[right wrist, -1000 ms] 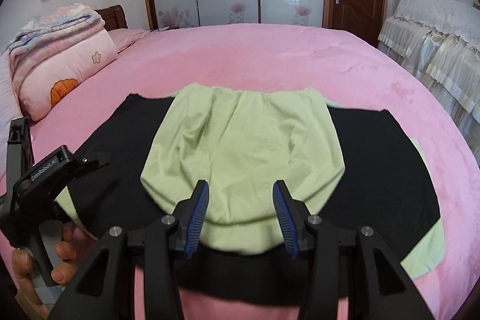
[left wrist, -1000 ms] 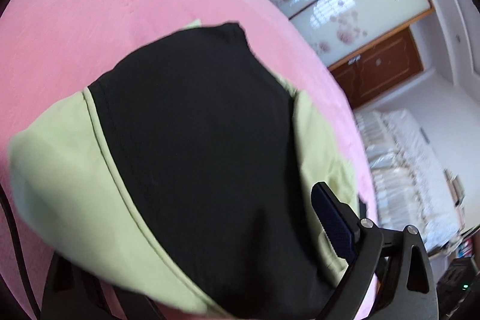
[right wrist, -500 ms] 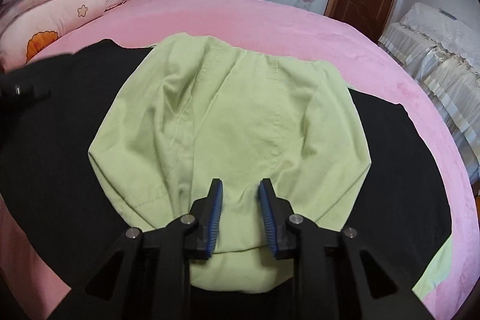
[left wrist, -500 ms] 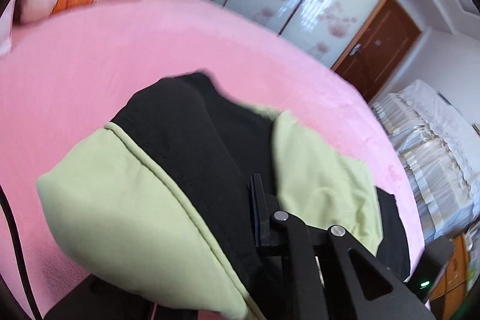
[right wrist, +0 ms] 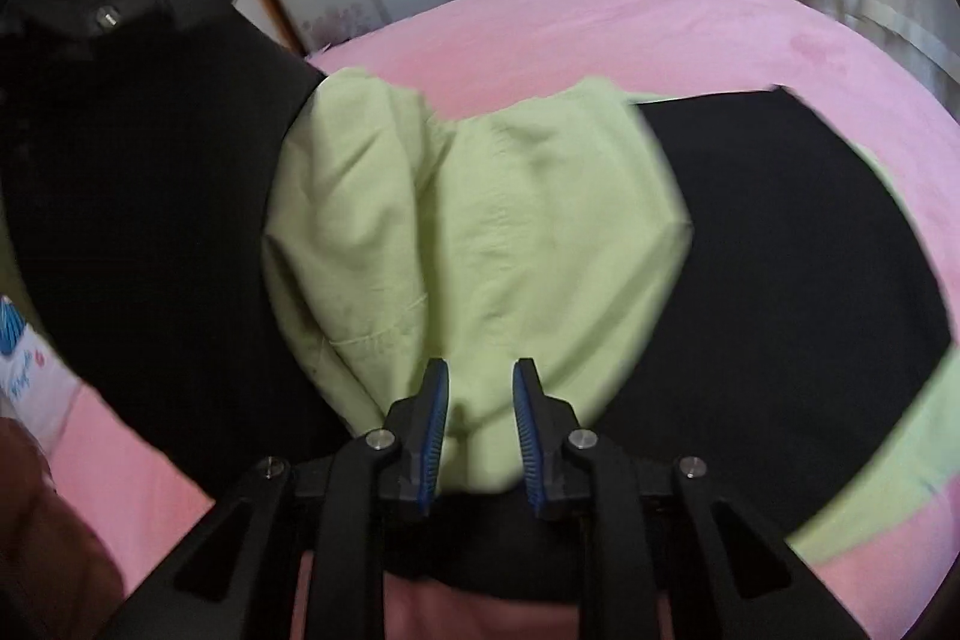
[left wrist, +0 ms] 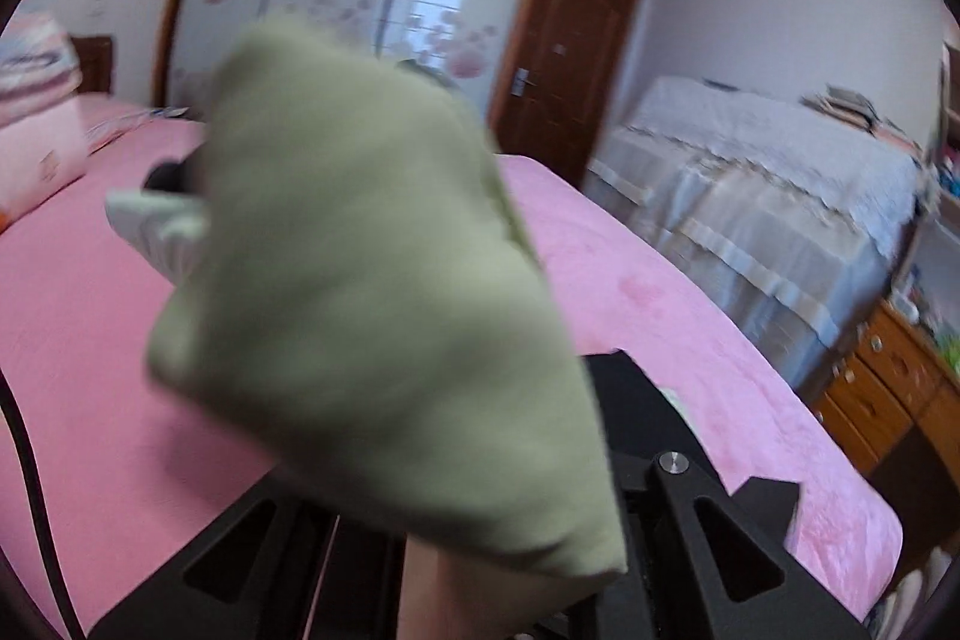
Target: Fold large clothes
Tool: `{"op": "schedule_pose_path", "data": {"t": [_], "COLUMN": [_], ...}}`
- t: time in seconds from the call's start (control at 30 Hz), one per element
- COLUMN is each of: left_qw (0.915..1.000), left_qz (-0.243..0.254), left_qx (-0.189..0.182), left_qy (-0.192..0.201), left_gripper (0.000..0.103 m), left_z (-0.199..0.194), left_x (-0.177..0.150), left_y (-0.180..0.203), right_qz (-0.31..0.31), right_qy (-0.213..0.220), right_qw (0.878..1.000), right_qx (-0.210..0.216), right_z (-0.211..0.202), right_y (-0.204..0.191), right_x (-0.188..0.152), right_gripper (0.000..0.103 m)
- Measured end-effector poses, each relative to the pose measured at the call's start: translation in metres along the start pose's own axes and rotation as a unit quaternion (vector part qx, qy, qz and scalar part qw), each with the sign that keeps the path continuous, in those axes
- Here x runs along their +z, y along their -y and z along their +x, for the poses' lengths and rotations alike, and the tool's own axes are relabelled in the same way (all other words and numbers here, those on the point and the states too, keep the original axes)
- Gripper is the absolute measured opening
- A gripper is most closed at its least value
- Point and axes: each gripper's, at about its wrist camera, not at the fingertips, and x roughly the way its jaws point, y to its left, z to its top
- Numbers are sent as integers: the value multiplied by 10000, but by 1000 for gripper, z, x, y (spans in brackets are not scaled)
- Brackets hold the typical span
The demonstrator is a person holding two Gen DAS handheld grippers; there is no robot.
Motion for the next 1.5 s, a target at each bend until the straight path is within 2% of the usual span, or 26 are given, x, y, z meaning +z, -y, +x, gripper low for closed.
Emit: {"op": "schedule_pose_path", "data": {"t": [0.17,0.3,0.33,0.47,0.53,0.63,0.73,0.8,0.87,0.93,1.0,1.07,1.13,1.17,1.23,1.3,1.37,1.5], "left_qw": [9966,9886,9841,9704,9698,9671,9629,9634,9637,9678,9748,9808,9856,9861,9830,9790,9764,9729], "left_qz": [461,720,795,902,944,879,642,562,567,467,348,290,217,182,27,-198,-300,-301], "left_qx": [-546,-737,-733,-530,-551,-645,-983,-1222,-1301,-1303,-1122,-849,-323,-179,242,440,495,573], "left_qy": [-412,-1098,-1412,-2176,-2182,-2298,-2430,-2318,-2262,-2103,-1896,-1731,-1646,-1644,-1818,-1980,-2083,-2222], "left_gripper": [6,7,8,11,11,25,68,71,72,76,84,85,85,85,85,85,85,85], "left_z": [34,78,95,129,127,122,105,86,74,56,39,25,22,24,33,43,48,60], "left_x": [-18,-52,-66,-101,-105,-99,-86,-73,-62,-52,-39,-34,-31,-31,-38,-48,-56,-68], "left_y": [65,99,105,106,103,100,98,98,99,100,85,64,40,32,6,-15,-26,-35], "right_qz": [629,1019,1111,1392,1394,1381,1412,1395,1391,1432,1549,1715,1851,1889,1968,1999,1954,1666], "right_qy": [331,286,232,114,134,141,186,265,373,477,529,555,476,425,243,87,-160,-511], "right_qw": [9931,9805,9772,9732,9734,9752,9781,9804,9813,9819,9816,9810,9803,9802,9799,9798,9805,9847], "right_qx": [-930,-1657,-1794,-1827,-1813,-1727,-1515,-1367,-1279,-1140,-981,-717,-502,-411,-201,-3,100,-43], "right_z": [-54,-74,-75,-79,-79,-80,-84,-91,-99,-108,-113,-117,-116,-115,-107,-99,-86,-62], "right_y": [76,131,144,168,169,171,170,169,167,168,170,173,177,175,175,172,167,157], "right_x": [-10,-20,-23,-32,-32,-28,-20,-11,-6,1,6,9,13,14,17,19,24,36], "right_gripper": [21,21,21,22,24,24,24,24,31,40,41,42,44,44,45,45,45,45]}}
